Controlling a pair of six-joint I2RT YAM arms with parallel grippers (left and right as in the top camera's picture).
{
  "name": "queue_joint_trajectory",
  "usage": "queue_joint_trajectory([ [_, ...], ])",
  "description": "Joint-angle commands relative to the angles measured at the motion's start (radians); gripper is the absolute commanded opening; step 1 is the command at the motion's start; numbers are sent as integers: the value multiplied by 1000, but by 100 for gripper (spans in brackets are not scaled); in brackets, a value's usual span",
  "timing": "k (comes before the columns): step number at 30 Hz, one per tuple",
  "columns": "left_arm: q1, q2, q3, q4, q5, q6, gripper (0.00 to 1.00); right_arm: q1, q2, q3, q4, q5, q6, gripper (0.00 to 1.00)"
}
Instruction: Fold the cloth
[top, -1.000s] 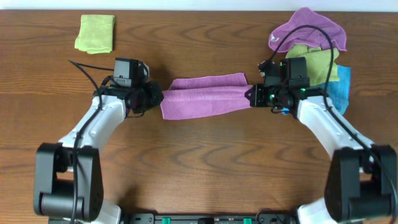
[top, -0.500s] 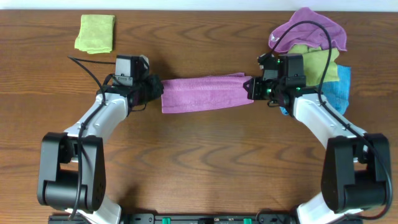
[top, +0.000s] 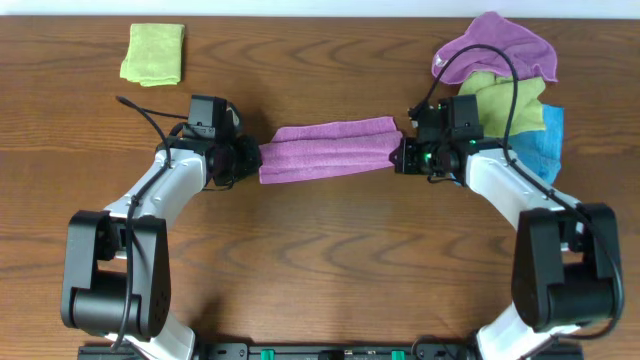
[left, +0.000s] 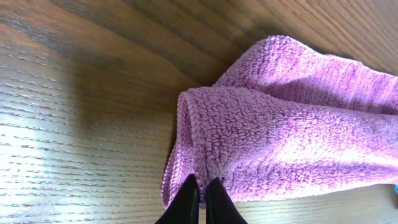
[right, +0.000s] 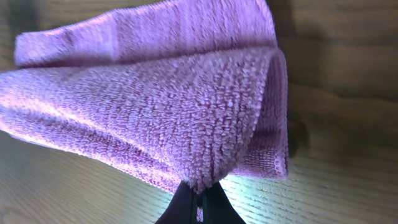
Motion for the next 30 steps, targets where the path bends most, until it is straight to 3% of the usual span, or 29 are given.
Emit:
queue_joint_trajectory([
  [1,14,21,16,18,-100,7,6,-8,18,12,11,93,-21,2],
  [7,14,62,17,172,-49,2,6,-8,17,12,79,97,-21,1],
  [25,3,95,16,117,-61,3,8,-9,54,12,99,148,-22,2],
  [26,3,95,16,118,-61,3,23,-10,54,12,102,148,-22,13],
  [27,3,95,16,118,-60,3,56,-10,54,12,104,148,-22,37],
  [29,3,95,16,117,-55,3,72,-11,54,12,113,148,-22,55],
  [30,3,95,17,117,-46,3,81,-11,54,13,118,148,-21,69],
])
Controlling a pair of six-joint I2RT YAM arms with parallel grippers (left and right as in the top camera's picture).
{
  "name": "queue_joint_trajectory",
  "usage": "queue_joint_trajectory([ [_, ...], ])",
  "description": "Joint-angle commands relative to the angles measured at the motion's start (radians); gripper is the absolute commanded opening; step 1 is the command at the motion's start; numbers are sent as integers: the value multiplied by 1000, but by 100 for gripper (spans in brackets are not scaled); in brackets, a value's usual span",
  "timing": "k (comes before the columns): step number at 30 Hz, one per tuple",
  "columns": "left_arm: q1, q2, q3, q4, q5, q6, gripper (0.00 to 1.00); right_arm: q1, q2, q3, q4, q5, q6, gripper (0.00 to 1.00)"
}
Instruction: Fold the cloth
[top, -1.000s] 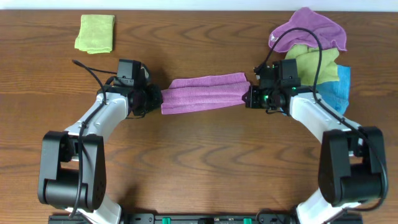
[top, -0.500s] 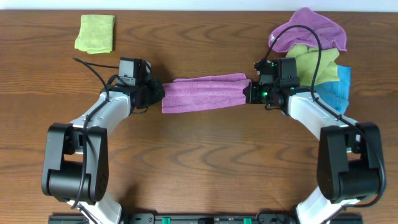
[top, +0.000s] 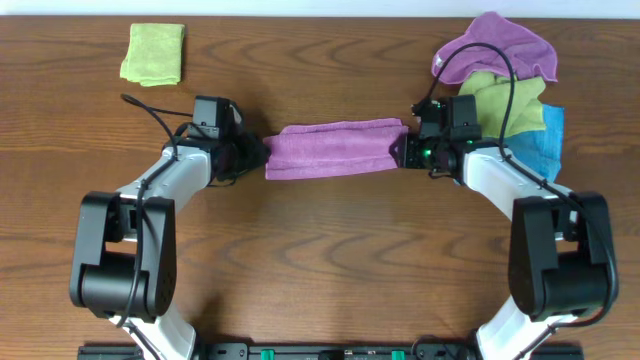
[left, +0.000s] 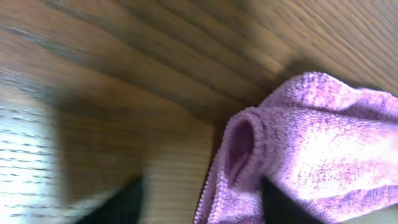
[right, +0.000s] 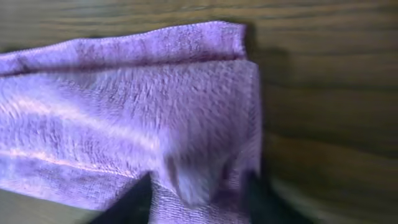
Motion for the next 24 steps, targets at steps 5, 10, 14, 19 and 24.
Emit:
queue_joint_trajectory([
  [5,5,-15,19,-4,40,2,82,-6,-17,29,10,0,-8,71],
  [10,5,-106,54,-27,50,43,77,-9,-113,79,-11,-4,-17,71],
  [14,-5,-202,113,-90,50,107,50,-12,-201,117,-62,-3,-42,36],
  [19,-58,-238,117,-86,-122,127,6,-5,-246,122,-134,56,-54,1],
  [24,-183,-85,116,14,-254,291,6,55,-159,122,-172,169,-134,1],
])
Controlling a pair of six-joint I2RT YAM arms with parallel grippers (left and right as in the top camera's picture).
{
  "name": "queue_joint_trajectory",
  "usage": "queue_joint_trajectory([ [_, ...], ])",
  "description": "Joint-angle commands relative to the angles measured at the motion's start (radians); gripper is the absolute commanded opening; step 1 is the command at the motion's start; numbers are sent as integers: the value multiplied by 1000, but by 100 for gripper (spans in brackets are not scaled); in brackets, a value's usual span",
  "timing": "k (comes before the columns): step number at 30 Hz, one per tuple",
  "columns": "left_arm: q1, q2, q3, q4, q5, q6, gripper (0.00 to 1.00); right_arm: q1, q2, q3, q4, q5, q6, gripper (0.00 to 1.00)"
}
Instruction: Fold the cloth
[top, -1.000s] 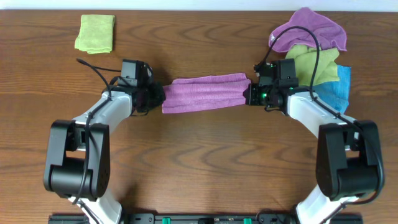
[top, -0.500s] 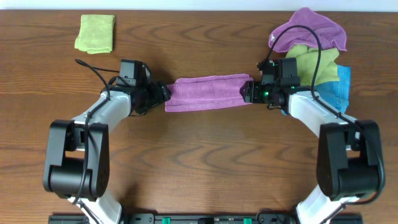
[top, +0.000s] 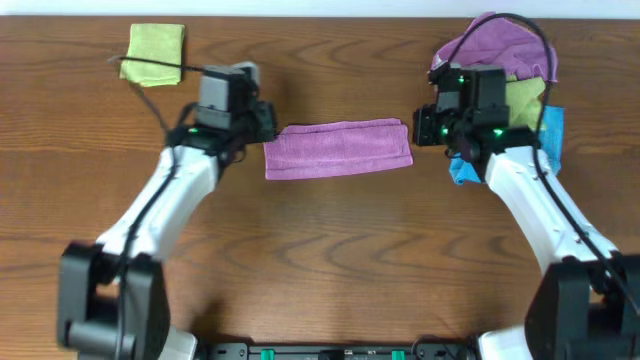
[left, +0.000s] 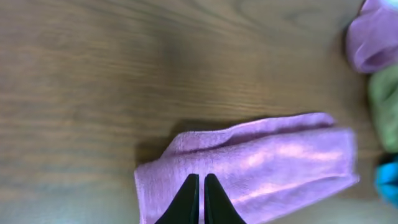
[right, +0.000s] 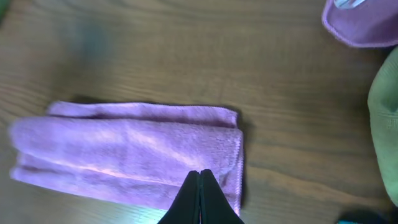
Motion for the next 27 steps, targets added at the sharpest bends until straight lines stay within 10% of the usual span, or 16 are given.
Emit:
queue_joint_trajectory([
  [1,-63,100,-2,23,-147,97,6,49,70,-1,-2,92,-56,2],
  [27,-103,312,-2,-14,-284,24,6,108,335,-1,-9,181,-13,1],
])
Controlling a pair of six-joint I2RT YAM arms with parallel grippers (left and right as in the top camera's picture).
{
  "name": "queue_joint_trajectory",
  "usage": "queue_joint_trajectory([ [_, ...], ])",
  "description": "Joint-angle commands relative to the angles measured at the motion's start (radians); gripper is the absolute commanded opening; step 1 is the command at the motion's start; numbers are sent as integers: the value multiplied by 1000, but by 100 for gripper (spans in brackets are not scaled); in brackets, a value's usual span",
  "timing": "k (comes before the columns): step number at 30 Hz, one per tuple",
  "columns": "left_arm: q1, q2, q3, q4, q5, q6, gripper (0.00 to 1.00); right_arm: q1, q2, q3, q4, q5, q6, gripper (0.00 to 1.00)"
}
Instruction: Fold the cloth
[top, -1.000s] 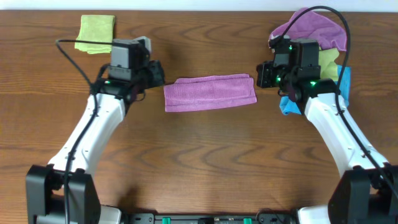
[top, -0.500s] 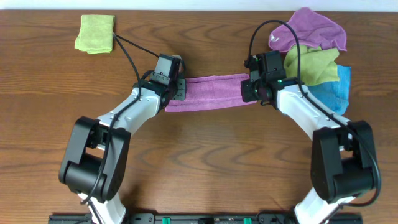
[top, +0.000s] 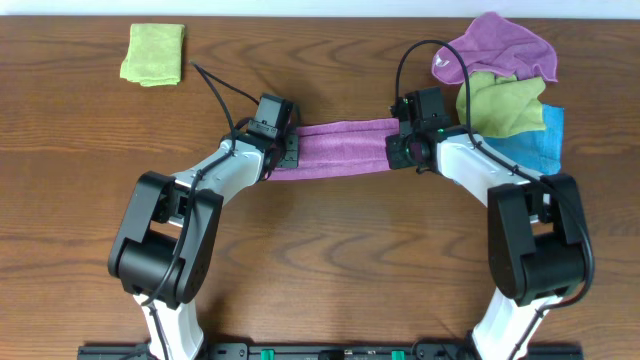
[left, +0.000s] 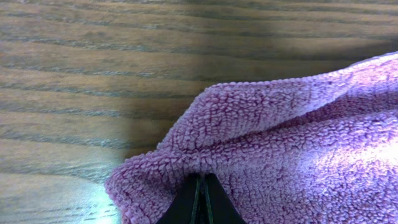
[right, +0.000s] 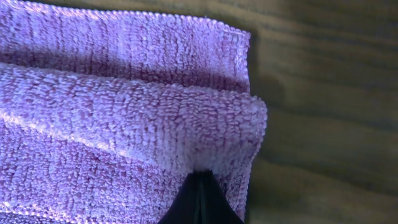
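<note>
The purple cloth (top: 345, 145) lies as a long folded strip across the middle of the wooden table (top: 330, 260). My left gripper (top: 287, 152) is at its left end and my right gripper (top: 397, 150) at its right end. In the left wrist view the left gripper (left: 200, 177) is shut, its tips sunk into the puckered pile of the cloth (left: 280, 137). In the right wrist view the right gripper (right: 200, 174) is shut at the folded right edge of the cloth (right: 124, 124), which dimples around the tips.
A folded yellow-green cloth (top: 153, 53) lies at the back left. At the back right is a pile of cloths: purple (top: 495, 45), green (top: 505, 100) and blue (top: 548, 140), close behind the right arm.
Both grippers were shut and raised above the cloth, which lay flat by itself. Now both are down at its two ends, tips pressed into the fabric.
Both grippers held the strip by its ends, slightly off the table. Then their jaws stood apart at the ends with the cloth lying down. Then both were shut and high above it. Now they are back at the ends, shut into the cloth.
</note>
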Motion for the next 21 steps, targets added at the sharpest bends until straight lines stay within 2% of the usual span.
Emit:
queue_joint_trajectory([
  [1,3,32,-5,-46,-103,-11,6,21,29,-7,-55,-19,42,1],
  [5,19,32,-5,-41,-186,23,6,60,29,-7,-127,-79,100,2],
  [11,55,32,-5,-36,-142,34,6,140,29,-7,-150,-39,119,1],
  [18,55,32,-5,-66,-111,34,6,119,-2,0,-183,-39,118,3],
  [20,55,32,-5,-73,-105,33,6,113,-46,22,-223,-38,105,33],
  [21,55,32,-5,-74,-104,33,5,109,-73,34,-243,-37,98,45],
])
